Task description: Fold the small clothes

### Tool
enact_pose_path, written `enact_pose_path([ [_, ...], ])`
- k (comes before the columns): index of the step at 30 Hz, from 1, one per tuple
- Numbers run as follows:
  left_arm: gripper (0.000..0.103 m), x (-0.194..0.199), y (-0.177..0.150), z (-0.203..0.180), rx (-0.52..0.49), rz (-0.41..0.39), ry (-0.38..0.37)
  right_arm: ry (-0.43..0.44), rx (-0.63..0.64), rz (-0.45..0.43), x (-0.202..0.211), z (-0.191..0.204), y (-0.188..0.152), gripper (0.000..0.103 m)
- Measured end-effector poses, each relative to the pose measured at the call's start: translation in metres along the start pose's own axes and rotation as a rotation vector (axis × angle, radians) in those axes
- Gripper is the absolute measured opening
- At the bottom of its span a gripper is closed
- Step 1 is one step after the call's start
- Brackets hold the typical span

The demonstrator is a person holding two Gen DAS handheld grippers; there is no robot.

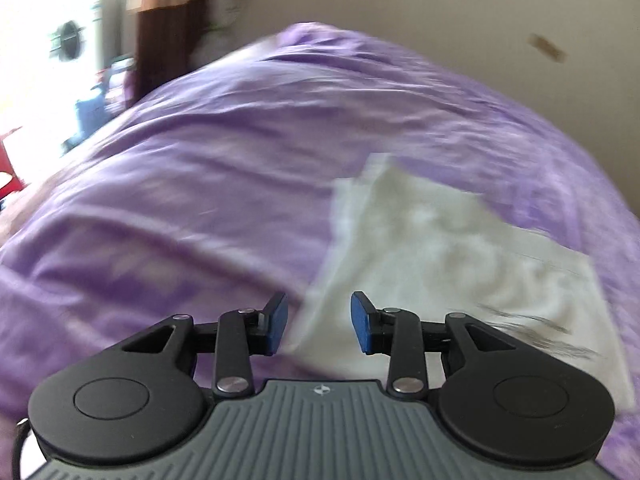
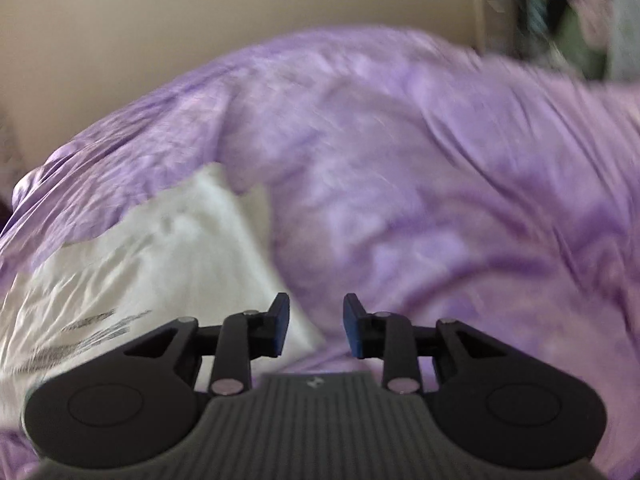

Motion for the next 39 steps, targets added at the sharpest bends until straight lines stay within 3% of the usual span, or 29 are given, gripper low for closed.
enact_pose_path([
  [2, 0.039, -0.005, 0.004, -0.024, -0.047, 0.012, -0.089, 0.060, 0.087, -0.012, 0.003, 0.024, -0.001, 0.026],
  [6, 0.037, -0.029, 0.001, -0.065, -0.177, -0.008, -0.147, 0.165, 0.201, 0.005, -0.005, 0.067, -0.009, 0.025],
  [10, 0.038, -0.061, -0.023, -0.088, -0.320, 0.001, -0.086, 0.168, 0.345, 0.005, -0.017, 0.093, -0.028, 0.029],
  [14, 0.038, -0.086, -0.038, -0.084, -0.310, 0.028, -0.063, 0.107, 0.415, 0.073, -0.042, 0.093, -0.049, 0.034],
  [17, 0.038, -0.089, -0.044, -0.082, -0.318, 0.027, -0.061, 0.095, 0.393, 0.135, -0.056, 0.085, -0.056, 0.035],
  [23, 0.040, -0.061, -0.034, -0.088, -0.346, -0.008, -0.071, 0.109, 0.368, 0.134, -0.052, 0.082, -0.052, 0.038],
  [28, 0.050, -0.049, -0.008, -0.100, -0.349, 0.005, -0.126, 0.218, 0.187, 0.159, -0.041, 0.067, -0.013, 0.050],
  [32, 0.050, -0.061, 0.011, -0.111, -0.344, 0.020, -0.161, 0.209, 0.108, 0.181, -0.059, 0.048, 0.031, 0.063],
  [39, 0.050, -0.097, 0.028, -0.136, -0.379, 0.064, -0.209, 0.264, -0.050, 0.358, -0.121, 0.010, 0.063, 0.063],
])
Point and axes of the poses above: each gripper's, at about its wrist camera, not at the fingertips, and x roughly against the way its jaws point, z to its left, y to its top, the point moved 5 cm from there along -x, roughly the way its jaws point, and after that the axes turned 6 degrees about -x, right-handed, at the moved point
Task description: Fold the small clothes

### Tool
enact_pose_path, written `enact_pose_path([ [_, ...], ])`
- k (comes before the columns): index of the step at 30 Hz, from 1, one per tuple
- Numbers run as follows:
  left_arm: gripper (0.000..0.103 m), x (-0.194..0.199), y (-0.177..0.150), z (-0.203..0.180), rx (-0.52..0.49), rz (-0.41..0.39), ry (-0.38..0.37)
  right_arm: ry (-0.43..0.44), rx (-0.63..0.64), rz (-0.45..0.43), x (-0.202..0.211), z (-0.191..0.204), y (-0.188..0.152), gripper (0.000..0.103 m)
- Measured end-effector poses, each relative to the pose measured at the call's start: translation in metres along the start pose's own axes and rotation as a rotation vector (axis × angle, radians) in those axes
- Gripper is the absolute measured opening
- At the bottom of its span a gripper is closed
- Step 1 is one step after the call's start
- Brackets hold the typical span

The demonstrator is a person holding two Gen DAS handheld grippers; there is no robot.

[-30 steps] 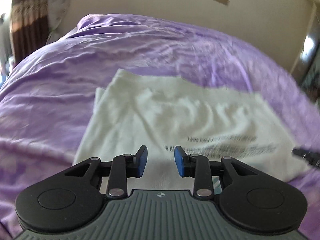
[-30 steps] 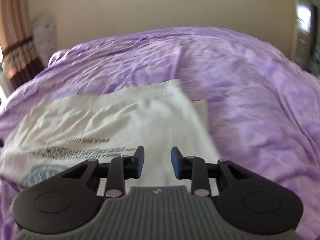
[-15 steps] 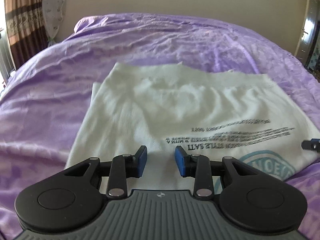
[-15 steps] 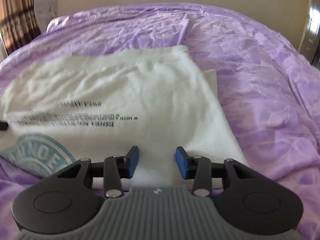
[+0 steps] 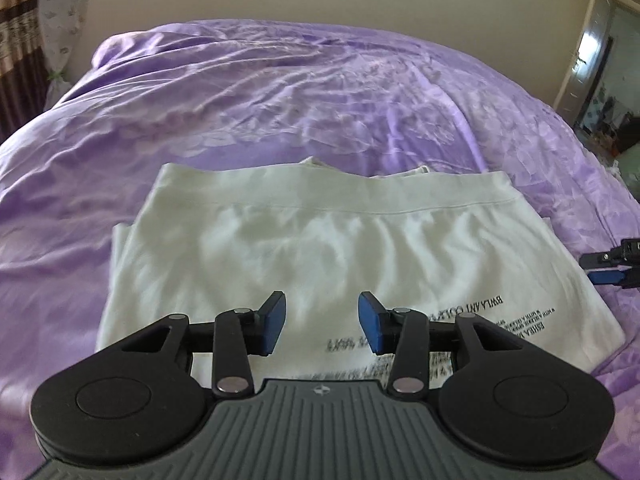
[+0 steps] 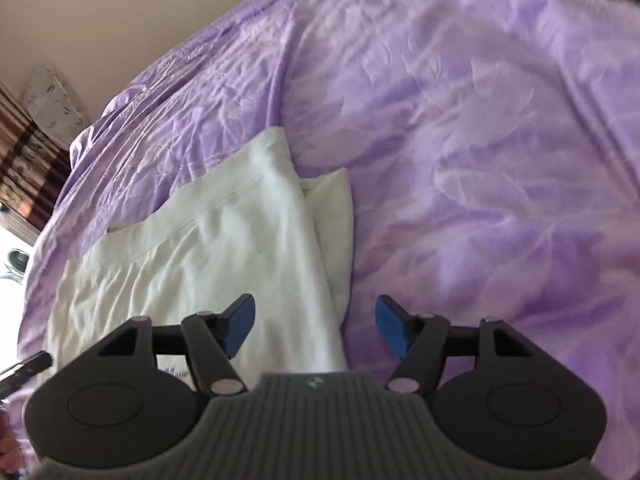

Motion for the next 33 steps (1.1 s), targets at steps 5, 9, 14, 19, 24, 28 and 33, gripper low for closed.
enact_pose_path([
  [5, 0.050, -0.032, 0.014, -0.017, -0.051, 0.027, -0.035, 0.095, -0.079, 0.064, -0.029, -0.012, 0.013, 0.060],
  [9, 0.050, -0.061, 0.025, -0.025, -0.085, 0.051, -0.041, 0.142, -0.112, 0.084, -0.051, -0.016, 0.021, 0.055],
  [14, 0.050, -0.102, 0.041, -0.033, -0.139, 0.079, -0.042, 0.198, -0.143, 0.099, -0.070, -0.021, 0.026, 0.038],
  [19, 0.048, -0.143, 0.061, -0.037, -0.167, 0.115, -0.028, 0.251, -0.172, 0.099, -0.071, -0.030, 0.024, 0.026],
  [24, 0.048, -0.165, 0.077, -0.039, -0.167, 0.107, -0.006, 0.279, -0.182, 0.100, -0.071, -0.033, 0.022, 0.026],
  [28, 0.048, -0.163, 0.079, -0.043, -0.183, 0.103, 0.016, 0.291, -0.191, 0.109, -0.074, -0.035, 0.023, 0.020],
  [33, 0.048, -0.129, 0.087, -0.037, -0.193, 0.075, 0.031, 0.316, -0.213, 0.102, -0.069, -0.034, 0.026, 0.009],
])
Point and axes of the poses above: each gripper's, at about its wrist camera, not at the fingertips, and x roughly against the way its jaws point, z to its left, y to its top, the point moved 5 cm from there along -x, roughly the way its jaws point, and after that the axes turned 6 degrees about -x, right-handed, at the moved point
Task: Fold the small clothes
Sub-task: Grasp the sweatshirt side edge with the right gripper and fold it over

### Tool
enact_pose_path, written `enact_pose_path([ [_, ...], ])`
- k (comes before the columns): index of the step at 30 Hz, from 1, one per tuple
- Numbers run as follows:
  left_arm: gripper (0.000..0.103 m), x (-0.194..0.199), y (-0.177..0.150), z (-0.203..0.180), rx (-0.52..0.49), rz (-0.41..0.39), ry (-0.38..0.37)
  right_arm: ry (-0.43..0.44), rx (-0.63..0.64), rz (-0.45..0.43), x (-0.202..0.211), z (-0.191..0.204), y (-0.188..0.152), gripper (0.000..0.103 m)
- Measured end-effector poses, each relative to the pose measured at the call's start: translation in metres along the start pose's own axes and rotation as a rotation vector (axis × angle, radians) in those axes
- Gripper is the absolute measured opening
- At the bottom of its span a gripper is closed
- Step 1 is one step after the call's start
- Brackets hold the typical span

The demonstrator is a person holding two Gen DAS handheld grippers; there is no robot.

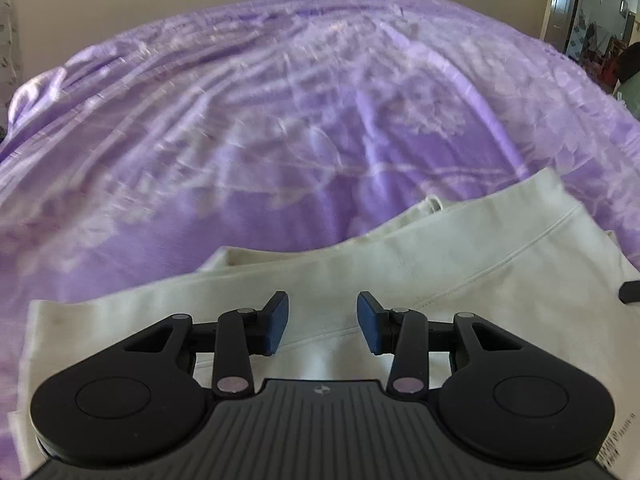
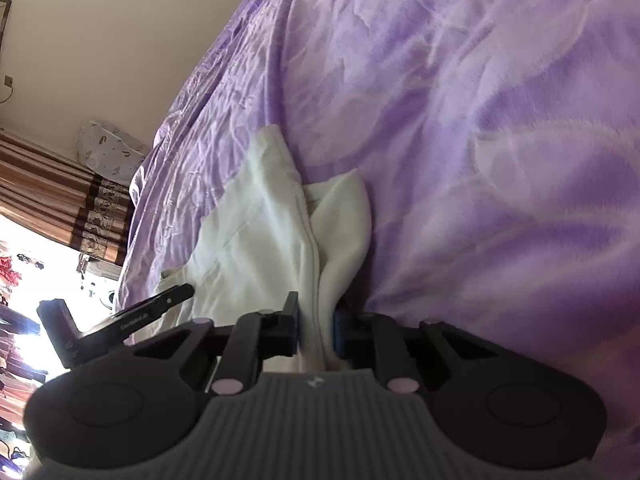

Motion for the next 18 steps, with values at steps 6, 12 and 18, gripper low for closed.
enact_pose_path([
  [6, 0.048, 0.065, -0.003, 0.034, -0.010, -0.014, 0.058, -0.032, 0.100, -0.019, 0.018, 0.044, 0.003, 0.008],
  [12, 0.048, 0.126, -0.023, 0.077, 0.028, -0.015, 0.089, -0.068, 0.219, -0.033, 0.026, 0.126, -0.008, 0.005],
  [18, 0.048, 0.168, -0.055, 0.113, 0.080, -0.019, 0.085, -0.039, 0.284, -0.039, 0.010, 0.214, -0.035, 0.004],
])
Point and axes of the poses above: each gripper's, at about its wrist camera, not at the fingertips, and x roughly against the way its jaws point, z to its left, y to its top, the point moved 5 cm from there along -x, roughly the way its jaws point, and after that the axes turned 6 degrees about -x, right-handed, at the moved point
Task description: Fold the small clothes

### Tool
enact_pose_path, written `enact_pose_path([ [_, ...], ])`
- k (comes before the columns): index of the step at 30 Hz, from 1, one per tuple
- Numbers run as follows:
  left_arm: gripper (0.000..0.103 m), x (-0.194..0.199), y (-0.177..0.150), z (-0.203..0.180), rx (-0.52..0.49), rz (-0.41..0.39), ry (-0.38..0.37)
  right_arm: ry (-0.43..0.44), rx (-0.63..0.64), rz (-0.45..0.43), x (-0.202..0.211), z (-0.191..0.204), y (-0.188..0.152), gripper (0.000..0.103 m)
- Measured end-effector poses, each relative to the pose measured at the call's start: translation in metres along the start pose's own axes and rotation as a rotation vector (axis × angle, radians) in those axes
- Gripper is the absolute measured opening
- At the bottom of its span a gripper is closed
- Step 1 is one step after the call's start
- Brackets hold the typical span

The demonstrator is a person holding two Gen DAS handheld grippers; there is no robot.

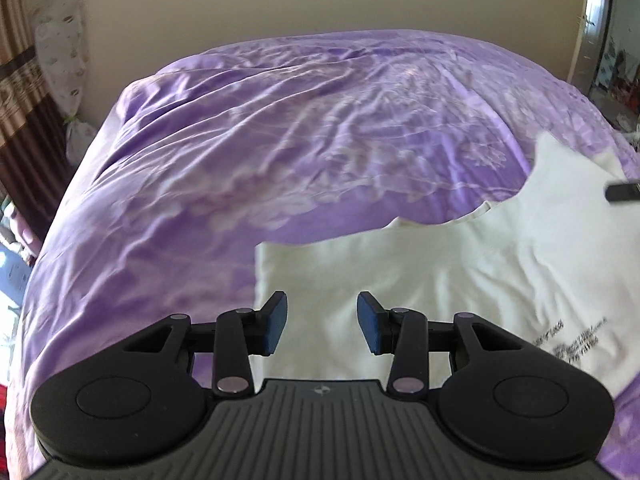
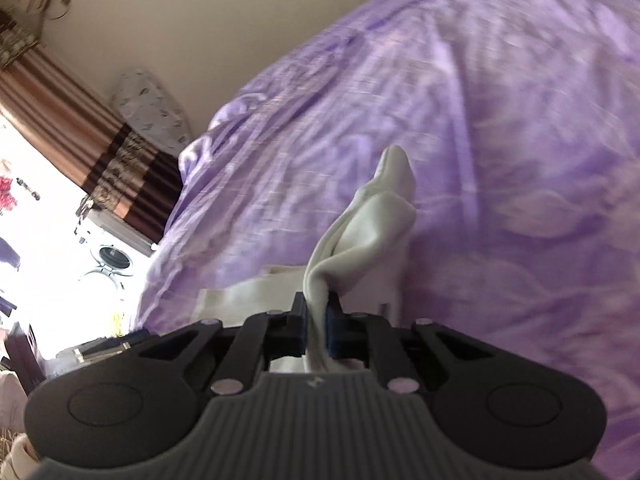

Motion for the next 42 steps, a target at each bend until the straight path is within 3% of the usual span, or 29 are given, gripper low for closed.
enact_pose_path([
  [6, 0.048, 0.016, -0.032, 0.040, 0.080, -0.002, -0.036, 0.035, 0.039, 0.013, -0.041, 0.085, -0.013, 0.004],
  [13, 0.048, 0.014, -0.065, 0.068, 0.128, 0.001, -0.074, 0.027, 0.044, 0.104, -0.138, 0.156, -0.062, 0.004],
  [20, 0.048, 0.008, -0.086, 0.083, 0.159, -0.001, -0.120, -0.002, 0.104, 0.200, -0.212, 0.194, -0.120, 0.004],
  [25, 0.048, 0.008, -0.094, 0.089, 0.183, -0.002, -0.136, -0.058, 0.142, 0.252, -0.239, 0.192, -0.141, 0.005],
  [28, 0.048, 0.015, -0.094, 0.087, 0.191, 0.001, -0.150, -0.060, 0.166, 0.265, -0.242, 0.196, -0.144, 0.018],
  [33, 0.051, 0.034, -0.088, 0.080, 0.216, -0.016, -0.182, -0.058, 0.287, 0.242, -0.212, 0.221, -0.143, 0.028],
  [38, 0.065, 0.056, -0.083, 0.070, 0.253, -0.041, -0.234, -0.025, 0.313, 0.204, -0.163, 0.222, -0.135, 0.029],
  [42, 0.070, 0.061, -0.090, 0.063, 0.293, -0.026, -0.272, -0.055, 0.348, 0.172, -0.131, 0.201, -0.135, 0.031],
])
Point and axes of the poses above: each gripper's, at about its wrist camera, not at the fingertips, and x roughly against the way its jaws point, z to its left, y to its top, the point moved 5 cm from there along -x, roughly the way its jaws point, and after that the axes turned 6 degrees about -x, right-handed, at the moved point
